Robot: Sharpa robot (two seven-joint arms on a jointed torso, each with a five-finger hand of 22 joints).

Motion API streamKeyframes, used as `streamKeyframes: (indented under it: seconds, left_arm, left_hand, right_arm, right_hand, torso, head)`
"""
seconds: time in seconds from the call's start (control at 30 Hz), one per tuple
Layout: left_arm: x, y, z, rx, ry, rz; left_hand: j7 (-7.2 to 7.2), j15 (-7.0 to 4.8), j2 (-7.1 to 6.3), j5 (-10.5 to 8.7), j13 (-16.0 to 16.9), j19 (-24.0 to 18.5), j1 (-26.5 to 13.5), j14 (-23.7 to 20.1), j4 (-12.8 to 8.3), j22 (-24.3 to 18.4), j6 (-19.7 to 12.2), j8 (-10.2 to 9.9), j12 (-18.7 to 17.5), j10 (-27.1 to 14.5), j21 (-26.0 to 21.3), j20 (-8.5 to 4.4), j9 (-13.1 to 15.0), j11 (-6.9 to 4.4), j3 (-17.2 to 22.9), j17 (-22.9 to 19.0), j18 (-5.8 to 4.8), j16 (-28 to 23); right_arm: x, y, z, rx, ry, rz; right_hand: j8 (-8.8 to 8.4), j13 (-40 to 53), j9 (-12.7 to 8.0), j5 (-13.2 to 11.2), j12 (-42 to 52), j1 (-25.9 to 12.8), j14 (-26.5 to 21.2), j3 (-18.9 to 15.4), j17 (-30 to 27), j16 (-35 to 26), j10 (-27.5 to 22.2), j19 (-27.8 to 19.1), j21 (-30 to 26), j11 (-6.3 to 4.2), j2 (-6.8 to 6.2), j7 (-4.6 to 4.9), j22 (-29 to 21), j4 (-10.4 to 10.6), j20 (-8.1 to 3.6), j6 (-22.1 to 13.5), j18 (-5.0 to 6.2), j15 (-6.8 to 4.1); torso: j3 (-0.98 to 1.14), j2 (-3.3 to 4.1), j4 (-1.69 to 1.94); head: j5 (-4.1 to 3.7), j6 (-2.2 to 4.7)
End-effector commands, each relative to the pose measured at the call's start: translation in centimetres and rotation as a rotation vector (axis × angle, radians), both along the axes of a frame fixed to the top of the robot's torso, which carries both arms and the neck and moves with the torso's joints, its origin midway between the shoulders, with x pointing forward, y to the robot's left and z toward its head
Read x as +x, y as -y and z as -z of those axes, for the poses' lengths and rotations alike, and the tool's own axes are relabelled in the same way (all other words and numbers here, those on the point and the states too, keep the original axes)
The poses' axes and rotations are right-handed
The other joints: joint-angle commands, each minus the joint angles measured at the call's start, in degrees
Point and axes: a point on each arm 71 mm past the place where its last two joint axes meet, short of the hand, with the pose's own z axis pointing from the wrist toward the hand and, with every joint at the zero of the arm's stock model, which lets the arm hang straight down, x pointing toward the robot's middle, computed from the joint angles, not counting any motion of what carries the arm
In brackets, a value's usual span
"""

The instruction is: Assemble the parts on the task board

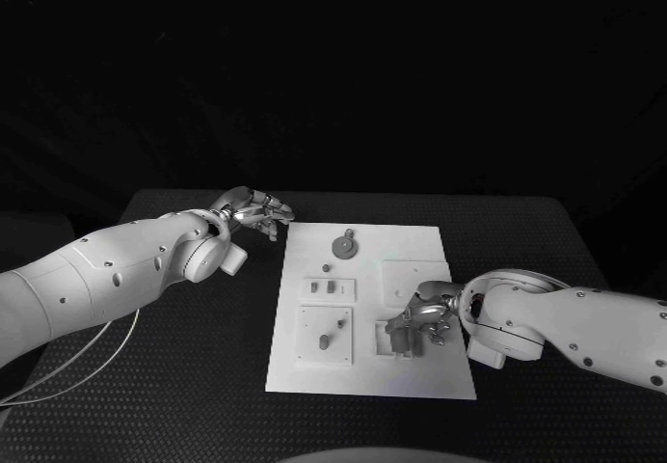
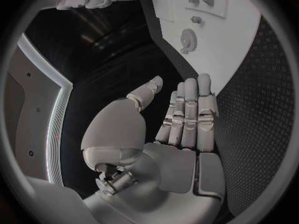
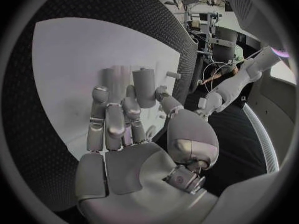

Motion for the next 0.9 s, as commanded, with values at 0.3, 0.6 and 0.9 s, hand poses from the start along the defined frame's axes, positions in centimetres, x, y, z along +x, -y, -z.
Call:
streamKeyframes:
  seconds: [0.3, 0.6, 0.9]
  left_arm:
    - [-0.05, 0.29, -0.07, -0.012, -0.006, 0.016]
    - [-0.06, 0.3, -0.07, -0.012, -0.007, 0.017]
    - [-0.07, 0.22, -0.07, -0.011, -0.007, 0.015]
  left_hand:
    - [0.01, 0.14, -0.03, -0.22, -0.08, 0.01, -0.48, -0.22, 0.37, 0.09, 0.2, 0.01, 0.11, -0.39, -0.17, -0.21, 0.05, -0.06, -0.11, 0.1, 2.66, -0.22]
    - [0.01, 0.15, -0.01, -0.21, -0.09, 0.01, -0.5, -0.22, 0.42, 0.11, 0.19, 0.0, 0.13, -0.44, -0.2, -0.21, 0.05, -0.06, -0.11, 0.12, 2.68, -0.23]
    - [0.02, 0.16, 0.02, -0.21, -0.1, 0.02, -0.57, -0.22, 0.51, 0.13, 0.19, 0.0, 0.16, -0.49, -0.23, -0.2, 0.05, -0.04, -0.12, 0.15, 2.69, -0.25]
  right_arm:
    - [0.01, -0.38, 0.48, -0.023, -0.024, -0.001]
    - [-0.08, -0.75, 0.66, -0.02, -0.029, -0.008]
    - [-0.2, -0.88, 0.81, -0.02, -0.041, -0.016]
  right_hand:
    - [-0.24, -0.07, -0.14, 0.11, 0.41, 1.87, 0.27, 1.14, 0.12, 0.44, 0.29, 0.41, 0.0, -0.05, 3.36, -0.13, 1.04, -0.3, 0.15, 0.72, 0.89, -0.63]
    - [-0.39, -0.15, -0.25, 0.12, 0.47, 0.57, 0.23, 1.15, 0.06, 0.49, 0.23, 0.43, -0.06, -0.07, 3.0, -0.15, 1.04, 0.13, 0.08, 0.82, 0.89, -0.66]
    - [-0.61, -0.48, -0.38, 0.11, 0.19, -1.06, 0.0, 1.12, -0.26, 0.5, -0.15, 0.39, -0.17, -0.05, 1.7, -0.14, 1.03, 0.65, 0.03, 0.8, 0.89, -0.67]
  torso:
    - [0.01, 0.0, -0.07]
    - [0.1, 0.0, -0.1]
    - [0.09, 0.03, -0.11]
  head:
    - [0.3, -0.29]
    - [0.5, -0.3]
    - [0.67, -0.38]
